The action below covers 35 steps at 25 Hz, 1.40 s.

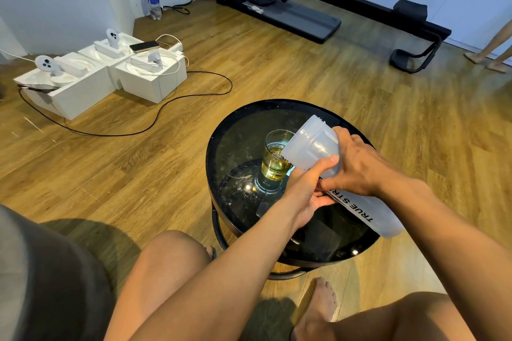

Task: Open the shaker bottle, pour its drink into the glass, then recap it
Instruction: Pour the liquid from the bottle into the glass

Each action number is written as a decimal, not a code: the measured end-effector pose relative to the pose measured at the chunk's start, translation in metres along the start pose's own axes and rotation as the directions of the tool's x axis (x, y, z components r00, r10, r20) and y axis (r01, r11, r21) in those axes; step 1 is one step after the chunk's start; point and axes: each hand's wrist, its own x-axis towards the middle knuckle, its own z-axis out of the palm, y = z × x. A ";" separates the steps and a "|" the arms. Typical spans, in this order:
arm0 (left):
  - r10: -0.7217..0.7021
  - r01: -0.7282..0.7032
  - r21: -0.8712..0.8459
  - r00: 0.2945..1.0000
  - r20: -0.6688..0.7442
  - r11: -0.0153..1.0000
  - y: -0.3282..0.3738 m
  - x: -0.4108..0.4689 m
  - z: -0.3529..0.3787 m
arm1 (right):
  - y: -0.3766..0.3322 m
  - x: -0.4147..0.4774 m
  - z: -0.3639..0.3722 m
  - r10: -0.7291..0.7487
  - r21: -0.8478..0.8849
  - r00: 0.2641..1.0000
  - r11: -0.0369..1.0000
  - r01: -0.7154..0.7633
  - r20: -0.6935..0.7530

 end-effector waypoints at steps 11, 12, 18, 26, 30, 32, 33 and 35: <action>0.002 -0.002 -0.008 1.000 0.008 1.000 0.001 -0.001 0.001 | -0.001 0.000 0.000 -0.001 0.005 1.000 1.000 0.001 0.004; 0.003 -0.003 -0.009 1.000 0.007 1.000 0.001 -0.001 0.001 | -0.001 0.000 -0.001 -0.002 0.004 1.000 1.000 0.002 0.003; -0.002 0.002 -0.010 1.000 0.008 1.000 0.002 -0.002 0.001 | 0.000 0.000 -0.001 -0.006 0.006 1.000 1.000 0.006 0.002; -0.001 0.001 -0.012 1.000 0.009 1.000 0.002 -0.002 0.002 | 0.000 0.001 -0.001 -0.011 0.003 1.000 1.000 0.011 0.004; 0.000 0.000 -0.015 1.000 0.013 1.000 0.002 -0.002 0.001 | 0.000 0.002 0.000 -0.011 -0.001 1.000 1.000 0.011 0.004; 0.001 -0.001 -0.021 1.000 0.012 1.000 0.002 -0.002 0.001 | 0.001 0.002 0.000 -0.015 -0.001 1.000 1.000 0.015 0.006; 0.001 -0.001 -0.024 1.000 0.012 1.000 0.002 -0.002 0.001 | 0.001 0.003 0.000 -0.017 -0.002 1.000 1.000 0.017 0.006; 0.000 0.000 -0.025 1.000 0.012 1.000 0.002 -0.003 0.001 | 0.001 0.003 0.000 -0.017 -0.006 1.000 1.000 0.017 0.004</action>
